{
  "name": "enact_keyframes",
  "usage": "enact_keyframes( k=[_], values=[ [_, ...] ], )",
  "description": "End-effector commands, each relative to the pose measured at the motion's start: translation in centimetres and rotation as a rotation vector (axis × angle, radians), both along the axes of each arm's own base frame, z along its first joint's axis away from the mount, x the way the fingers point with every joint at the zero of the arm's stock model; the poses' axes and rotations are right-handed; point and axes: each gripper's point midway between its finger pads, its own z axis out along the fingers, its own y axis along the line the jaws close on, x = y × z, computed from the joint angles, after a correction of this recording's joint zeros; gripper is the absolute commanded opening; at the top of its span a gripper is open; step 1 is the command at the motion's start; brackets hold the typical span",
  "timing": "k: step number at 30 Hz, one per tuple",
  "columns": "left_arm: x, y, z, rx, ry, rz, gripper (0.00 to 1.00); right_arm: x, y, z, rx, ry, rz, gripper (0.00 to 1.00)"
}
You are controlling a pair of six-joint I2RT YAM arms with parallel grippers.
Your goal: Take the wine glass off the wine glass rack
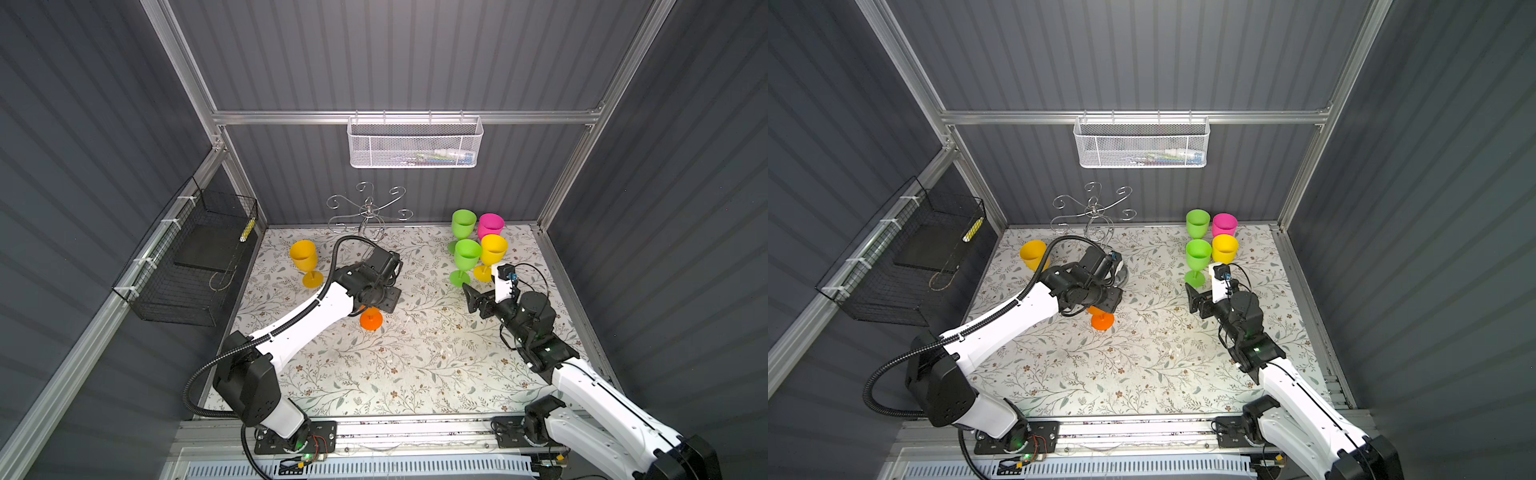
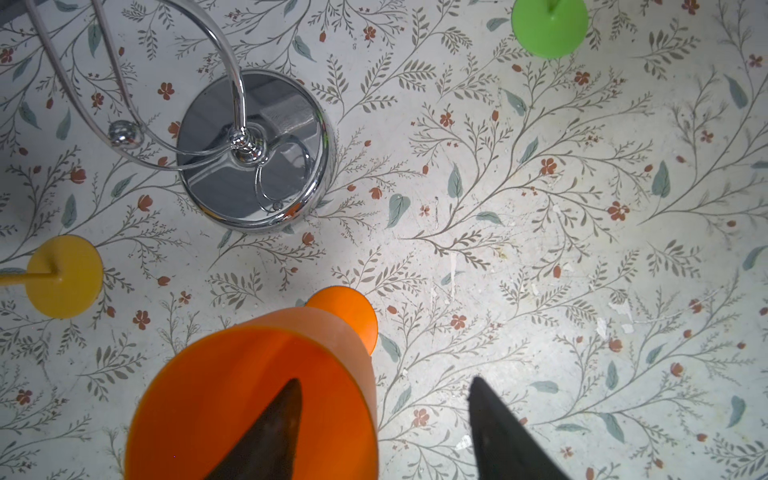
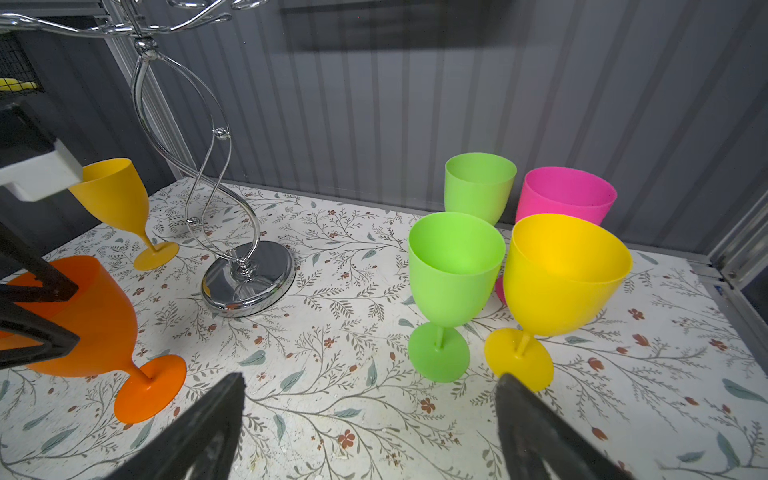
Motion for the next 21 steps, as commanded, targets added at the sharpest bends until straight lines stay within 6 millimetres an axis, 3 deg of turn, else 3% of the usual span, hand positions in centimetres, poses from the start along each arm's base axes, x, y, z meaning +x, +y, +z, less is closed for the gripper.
enact_keyframes(
  k=[1, 3, 7, 10, 13, 16, 18, 21],
  values=[
    [0.3, -0.5, 3.9, -0.071, -0.096, -0.011, 0.75, 0.1, -0.4, 1.7, -0.002, -0.040, -0.022, 0.95],
    [0.3, -0.6, 5.3, -0.105, -0.136, -0.013, 0.85, 0.1, -0.7, 1.7, -0.010, -0.046, -0.041, 0.96],
    [0.4, 0.1, 7.7, -0.147, -0.224, 0.007, 0.93, 0.4, -2.3, 1.8, -0.020, -0.063, -0.112, 0.99],
    [0.3, 2.3, 9.7, -0.156, -0.327, 0.059, 0.96, 0.9, -4.5, 1.7, 0.009, -0.057, -0.188, 0.99],
    [0.9, 6.4, 11.6, -0.185, -0.417, 0.165, 0.98, 1.3, -7.1, 1.3, 0.032, -0.061, -0.280, 0.99],
    [1.7, 12.0, 12.6, -0.227, -0.506, 0.321, 1.00, 1.8, -9.2, 0.7, 0.032, -0.060, -0.346, 0.99],
    [2.0, 15.3, 11.5, -0.196, -0.549, 0.419, 1.00, 2.3, -10.5, -0.3, 0.008, -0.059, -0.395, 0.99],
    [2.9, 19.4, 8.3, -0.134, -0.546, 0.565, 1.00, 3.0, -12.2, -2.4, -0.005, -0.024, -0.453, 0.99]
  ],
)
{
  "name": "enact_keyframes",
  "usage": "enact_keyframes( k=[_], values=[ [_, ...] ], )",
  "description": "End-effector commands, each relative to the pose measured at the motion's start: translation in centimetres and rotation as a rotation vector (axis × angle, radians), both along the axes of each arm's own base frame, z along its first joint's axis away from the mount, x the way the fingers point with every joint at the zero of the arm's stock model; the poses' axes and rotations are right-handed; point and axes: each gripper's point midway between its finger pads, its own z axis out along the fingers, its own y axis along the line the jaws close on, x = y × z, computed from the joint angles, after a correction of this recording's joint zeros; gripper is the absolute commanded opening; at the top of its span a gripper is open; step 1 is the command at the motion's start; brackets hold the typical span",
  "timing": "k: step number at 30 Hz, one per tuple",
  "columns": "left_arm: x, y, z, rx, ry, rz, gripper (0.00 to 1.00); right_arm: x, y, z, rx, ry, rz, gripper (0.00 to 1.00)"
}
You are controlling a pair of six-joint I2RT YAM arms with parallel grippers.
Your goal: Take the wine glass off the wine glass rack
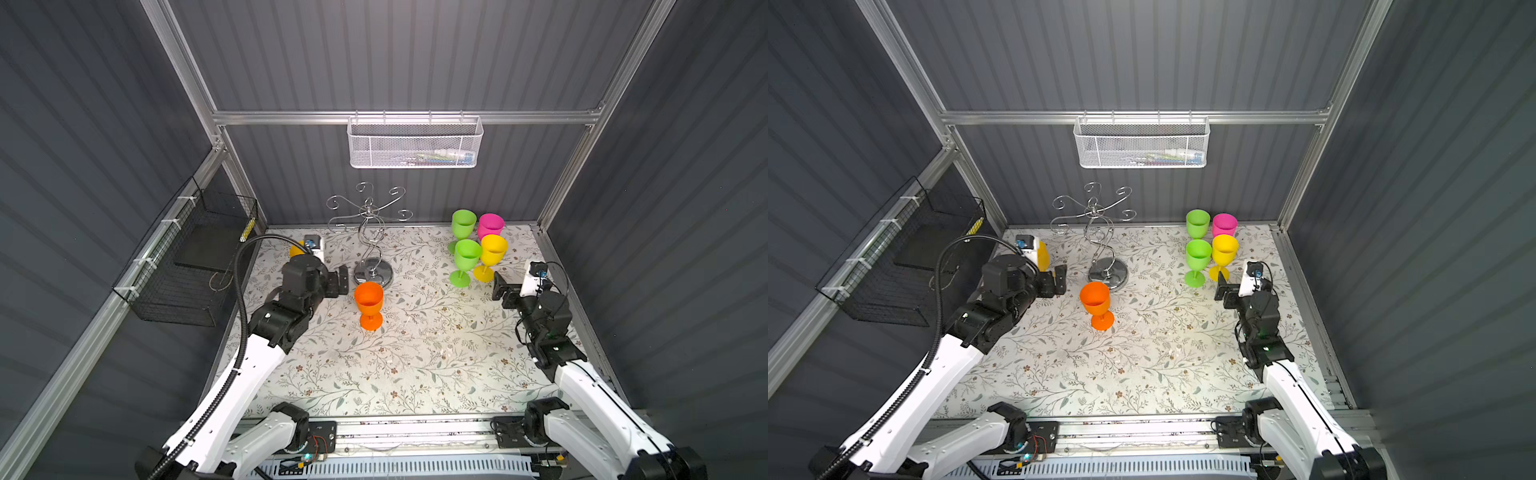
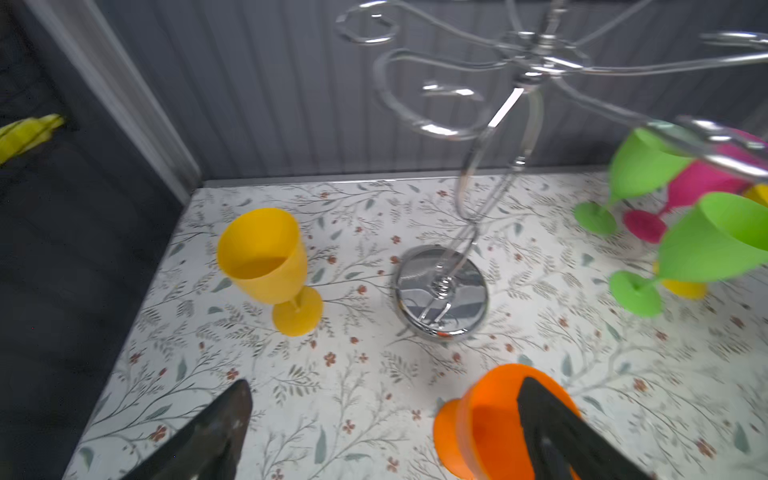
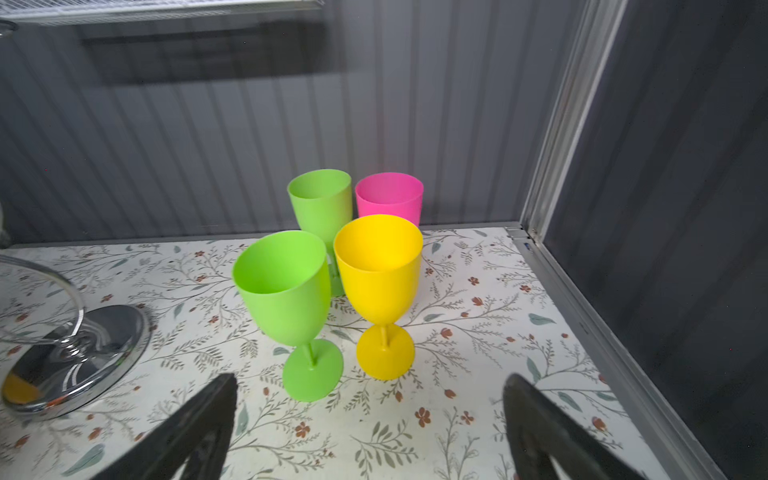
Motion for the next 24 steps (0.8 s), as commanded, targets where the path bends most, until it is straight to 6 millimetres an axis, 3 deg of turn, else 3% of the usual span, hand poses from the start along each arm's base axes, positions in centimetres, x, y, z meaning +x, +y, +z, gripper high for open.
enact_keyframes(
  k=[1, 5, 9, 15, 24],
  values=[
    [1.4, 3.8, -3.2, 0.038, -0.011, 0.170, 1.00, 0.6, -2.0, -2.0, -0.011, 0.012, -0.082, 0.99],
    [2.8, 9.9, -7.2, -0.034, -0.021, 0.397, 1.00, 1.1, -3.3, -5.1, -0.042, 0.061, -0.155, 0.99],
    [3.5, 13.2, -11.2, -0.029, -0.020, 0.511, 1.00, 1.4, -4.1, -7.8, -0.035, 0.092, -0.186, 0.99],
    [4.4, 12.7, -16.8, 0.042, -0.003, 0.413, 1.00, 2.5, -4.7, -7.8, -0.038, 0.074, -0.194, 0.99],
    [5.8, 11.5, -18.2, 0.061, -0.112, 0.275, 1.00, 1.3, -6.3, -8.9, 0.031, -0.062, -0.194, 0.99]
  ],
)
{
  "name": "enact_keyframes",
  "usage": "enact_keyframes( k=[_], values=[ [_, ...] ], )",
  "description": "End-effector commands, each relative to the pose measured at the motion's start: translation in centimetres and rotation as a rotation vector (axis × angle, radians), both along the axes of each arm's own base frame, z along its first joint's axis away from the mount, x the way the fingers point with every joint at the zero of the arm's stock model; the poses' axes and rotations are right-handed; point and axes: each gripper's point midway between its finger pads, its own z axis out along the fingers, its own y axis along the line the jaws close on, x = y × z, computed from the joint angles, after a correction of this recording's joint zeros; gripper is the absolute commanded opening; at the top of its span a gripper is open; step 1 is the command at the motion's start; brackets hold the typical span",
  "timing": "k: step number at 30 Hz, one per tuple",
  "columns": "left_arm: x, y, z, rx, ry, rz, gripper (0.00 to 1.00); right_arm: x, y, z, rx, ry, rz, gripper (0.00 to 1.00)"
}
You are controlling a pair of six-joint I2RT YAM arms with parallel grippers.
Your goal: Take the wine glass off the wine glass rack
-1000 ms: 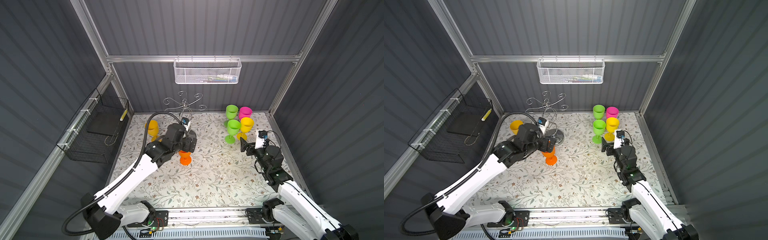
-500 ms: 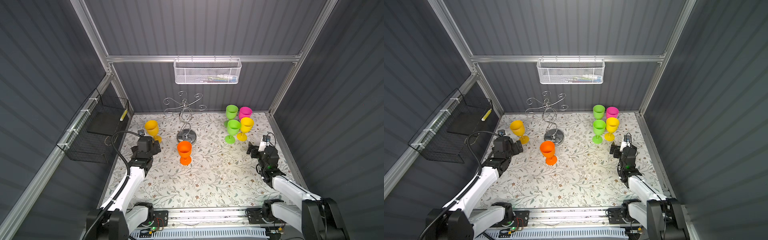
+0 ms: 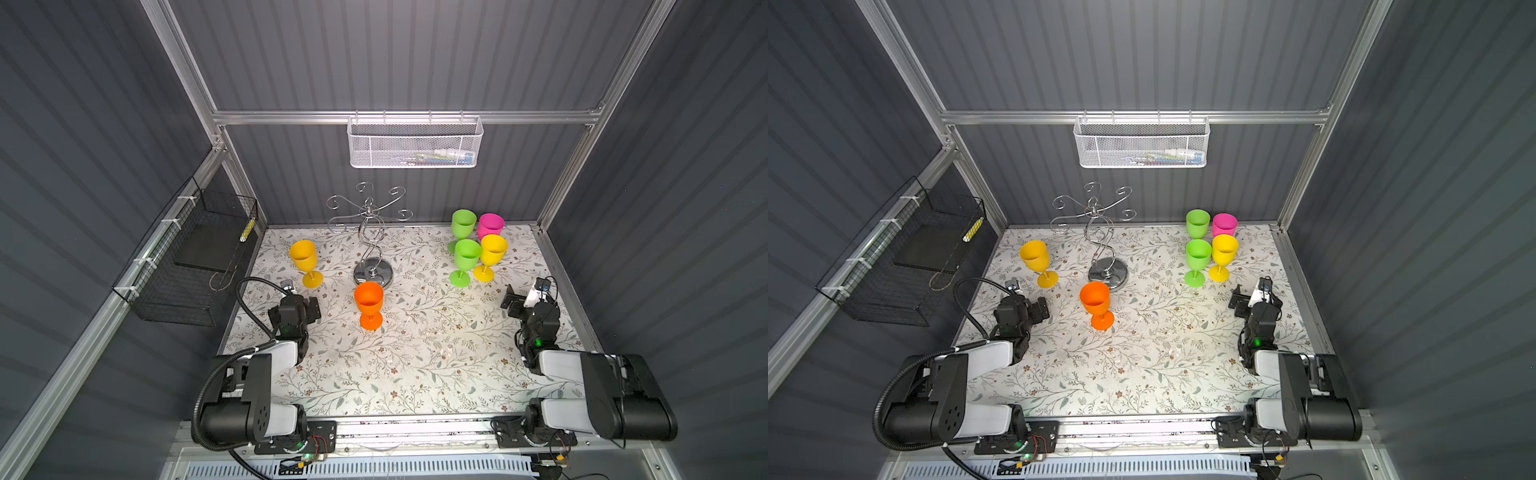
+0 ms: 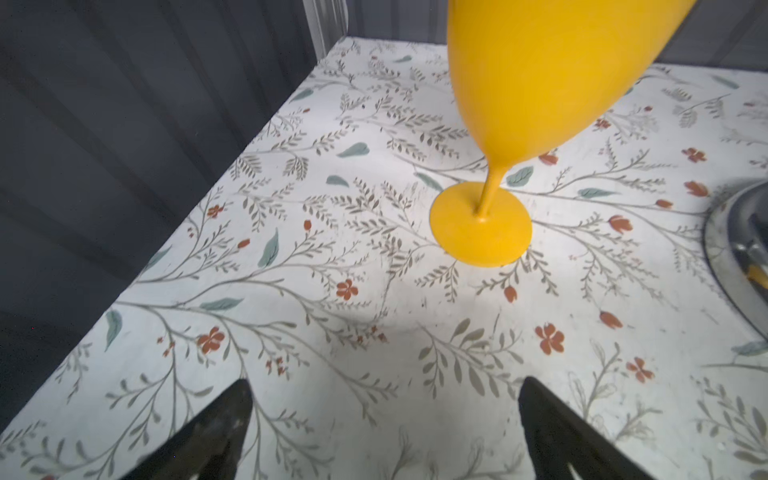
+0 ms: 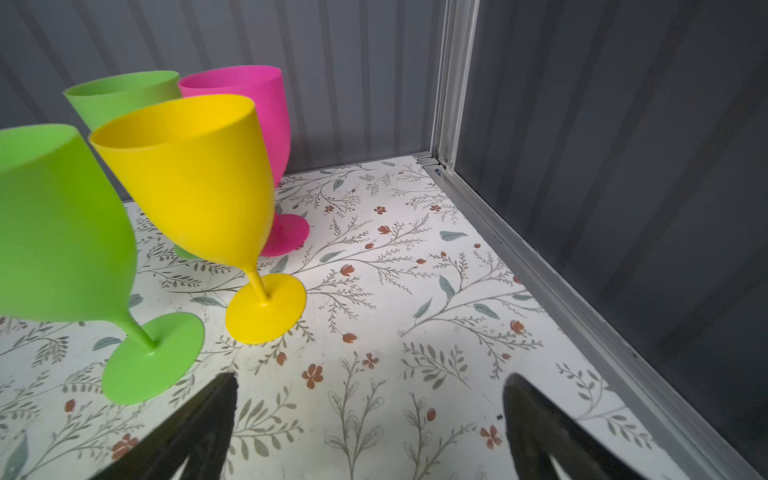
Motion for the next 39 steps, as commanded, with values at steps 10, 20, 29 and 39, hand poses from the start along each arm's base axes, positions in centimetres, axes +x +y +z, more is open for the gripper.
enact_keyframes(
  k=[10, 20, 29, 39],
  values=[
    [2.7, -1.6, -0.2, -0.030, -0.223, -0.101, 1.00, 2.6, 1.7, 1.1, 0.026, -0.019, 0.129, 0.99],
    [4.8, -2.7, -1.5, -0.007, -0.091, -0.137, 1.00, 3.5, 1.7, 0.8, 0.032, 0.027, 0.133, 0.99],
    [4.7, -2.7, -1.6, -0.008, -0.084, -0.137, 1.00, 3.3, 1.8, 0.8, 0.031, 0.023, 0.135, 0.99],
    [4.8, -3.0, -1.6, 0.008, -0.076, -0.147, 1.00, 3.6, 1.7, 0.7, 0.040, 0.034, 0.136, 0.99]
  ],
)
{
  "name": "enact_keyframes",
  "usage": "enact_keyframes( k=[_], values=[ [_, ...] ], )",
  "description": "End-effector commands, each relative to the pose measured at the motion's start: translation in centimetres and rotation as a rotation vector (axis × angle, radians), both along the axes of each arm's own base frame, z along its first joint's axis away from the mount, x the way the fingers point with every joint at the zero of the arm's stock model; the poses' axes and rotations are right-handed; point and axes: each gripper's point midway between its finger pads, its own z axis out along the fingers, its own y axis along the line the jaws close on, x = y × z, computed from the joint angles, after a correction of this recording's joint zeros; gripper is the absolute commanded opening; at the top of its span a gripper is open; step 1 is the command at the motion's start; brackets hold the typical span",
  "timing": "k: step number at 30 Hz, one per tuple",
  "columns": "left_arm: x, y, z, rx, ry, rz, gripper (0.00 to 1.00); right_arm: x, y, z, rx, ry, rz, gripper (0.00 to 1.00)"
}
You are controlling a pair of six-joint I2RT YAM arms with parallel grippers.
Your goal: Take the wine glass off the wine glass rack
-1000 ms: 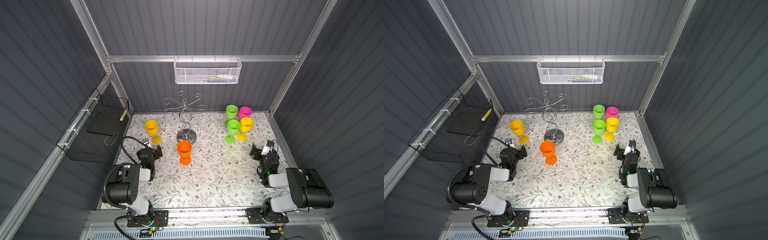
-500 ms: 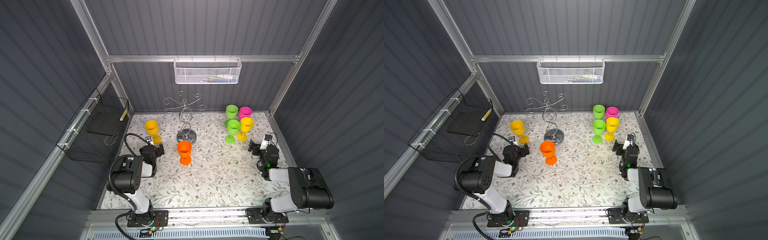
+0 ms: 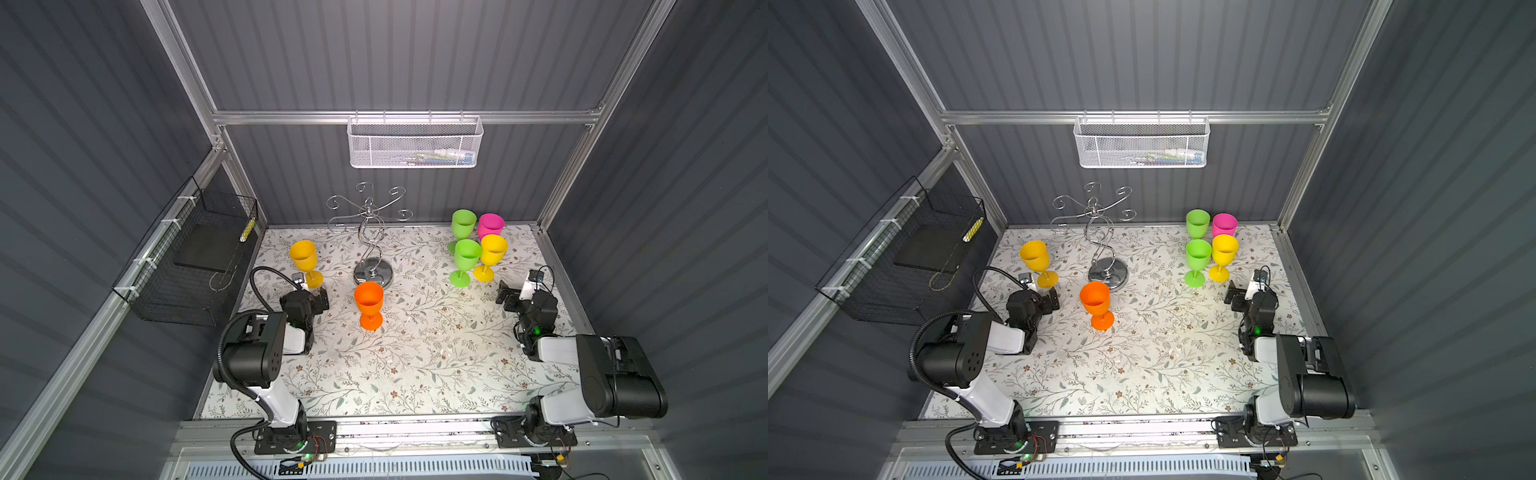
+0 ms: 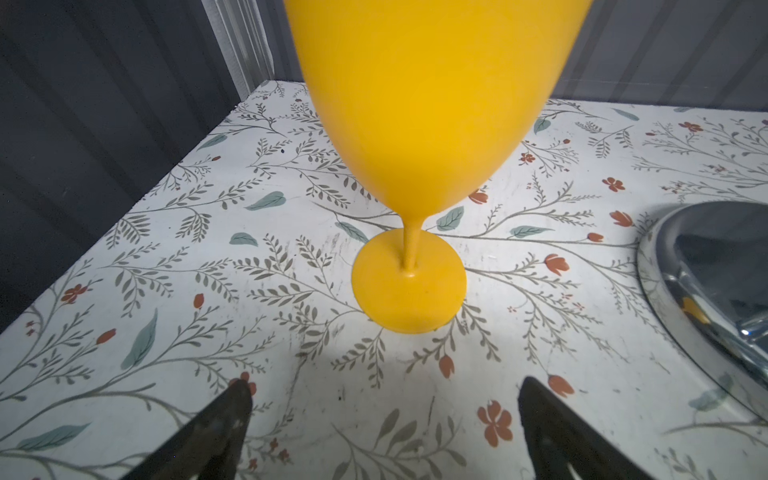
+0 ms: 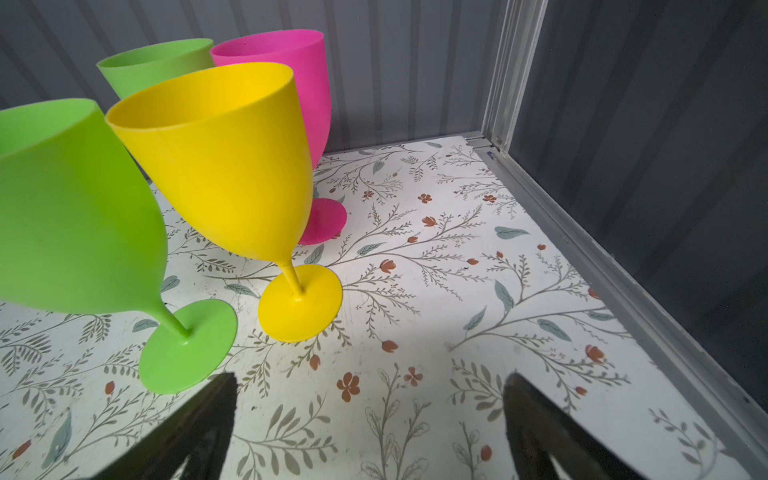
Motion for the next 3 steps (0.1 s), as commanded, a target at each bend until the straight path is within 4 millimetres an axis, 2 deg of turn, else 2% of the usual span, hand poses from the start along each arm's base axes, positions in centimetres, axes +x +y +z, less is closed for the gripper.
enact_keyframes(
  k=[1, 3],
  values=[
    [0.28, -0.09, 0.19, 0.025, 0.000, -0.003, 1.00, 0.33, -0.07, 0.57, 0.000, -0.013, 0.005, 0.99],
    [0.31, -0.12, 0.22, 0.025, -0.001, -0.004, 1.00, 0.17, -0.05, 0.66, -0.003, -0.019, 0.006, 0.99]
  ],
)
